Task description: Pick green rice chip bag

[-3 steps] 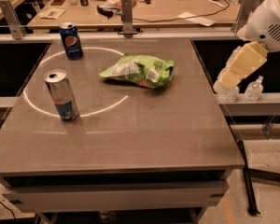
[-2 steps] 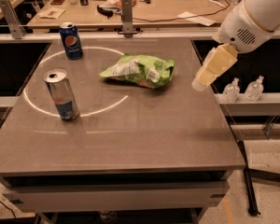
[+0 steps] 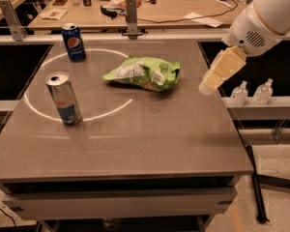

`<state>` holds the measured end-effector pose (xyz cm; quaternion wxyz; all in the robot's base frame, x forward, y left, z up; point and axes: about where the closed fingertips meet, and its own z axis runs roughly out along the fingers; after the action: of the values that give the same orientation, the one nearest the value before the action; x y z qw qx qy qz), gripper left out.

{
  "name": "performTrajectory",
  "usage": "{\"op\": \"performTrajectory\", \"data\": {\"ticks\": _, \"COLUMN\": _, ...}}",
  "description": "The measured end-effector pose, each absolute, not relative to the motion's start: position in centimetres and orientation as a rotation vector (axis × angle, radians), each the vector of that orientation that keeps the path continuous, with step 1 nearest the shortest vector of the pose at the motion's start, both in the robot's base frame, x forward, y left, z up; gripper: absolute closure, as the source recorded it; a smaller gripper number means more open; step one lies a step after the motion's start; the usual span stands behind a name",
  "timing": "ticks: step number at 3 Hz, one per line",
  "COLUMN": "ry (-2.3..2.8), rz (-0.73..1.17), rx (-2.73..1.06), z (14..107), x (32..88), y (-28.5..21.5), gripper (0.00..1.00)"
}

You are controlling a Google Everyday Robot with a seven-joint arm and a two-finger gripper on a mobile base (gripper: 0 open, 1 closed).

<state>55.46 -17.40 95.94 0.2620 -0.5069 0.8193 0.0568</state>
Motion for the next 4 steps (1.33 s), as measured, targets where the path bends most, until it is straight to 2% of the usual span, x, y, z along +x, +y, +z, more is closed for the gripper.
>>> {"op": "performTrajectory", "data": {"ticks": 4, "ry": 2.142, "rz": 0.170, "rx": -1.504, "z": 94.0, "x": 60.9, "y": -9.0, "gripper": 0.00}}
